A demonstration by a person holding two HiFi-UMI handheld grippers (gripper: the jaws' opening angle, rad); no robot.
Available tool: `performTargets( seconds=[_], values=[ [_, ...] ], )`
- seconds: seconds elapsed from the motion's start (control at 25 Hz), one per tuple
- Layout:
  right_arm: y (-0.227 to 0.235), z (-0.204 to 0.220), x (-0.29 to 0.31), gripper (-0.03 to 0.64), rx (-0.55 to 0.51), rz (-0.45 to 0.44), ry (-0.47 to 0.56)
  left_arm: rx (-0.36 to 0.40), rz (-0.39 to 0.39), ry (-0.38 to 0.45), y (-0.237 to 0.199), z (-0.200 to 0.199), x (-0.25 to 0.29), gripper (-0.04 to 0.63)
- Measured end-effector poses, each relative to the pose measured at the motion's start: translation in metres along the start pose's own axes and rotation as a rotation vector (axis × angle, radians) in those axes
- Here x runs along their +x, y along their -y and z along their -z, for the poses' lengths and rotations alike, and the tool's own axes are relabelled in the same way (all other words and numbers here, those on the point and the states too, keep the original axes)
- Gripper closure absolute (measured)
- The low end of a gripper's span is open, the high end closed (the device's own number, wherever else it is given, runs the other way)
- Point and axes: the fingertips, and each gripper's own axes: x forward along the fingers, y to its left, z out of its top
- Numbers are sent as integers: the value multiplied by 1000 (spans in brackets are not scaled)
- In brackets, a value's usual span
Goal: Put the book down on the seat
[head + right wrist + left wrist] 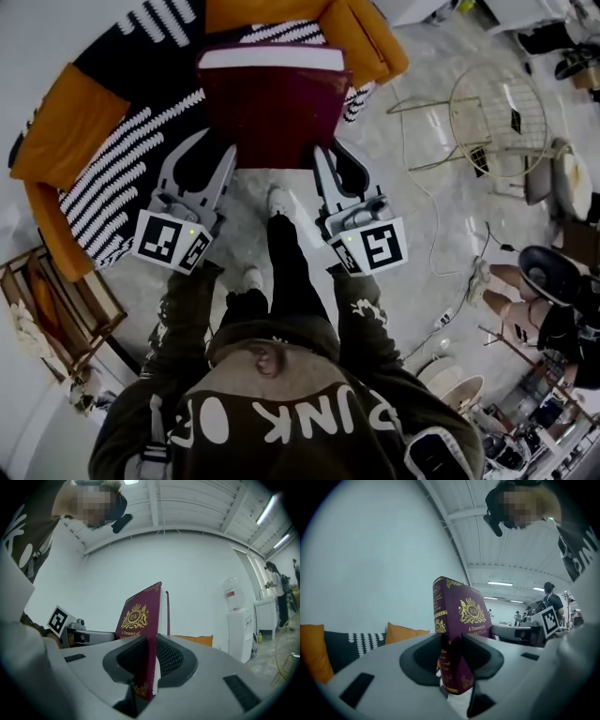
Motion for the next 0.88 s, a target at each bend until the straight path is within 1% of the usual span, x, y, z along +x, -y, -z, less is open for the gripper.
performTargets(
  seconds=[0.16,0.28,0.48,0.68,0.88],
  values=[
    [35,43,35,555,38,-2,-36,-20,-22,-41,-31,40,41,472],
    [59,85,58,557,66,3,-70,-25,-27,-76,-53,78,69,472],
    [92,165,97,555,130,15,-119,-43,-39,-123,-93,150,108,472],
    [132,233,115,555,174,29,-173,-76,-51,-161,-110,220,148,472],
    [154,317,136,555,209,35,-229,-115,-87,-198,-136,302,169,472]
  ],
)
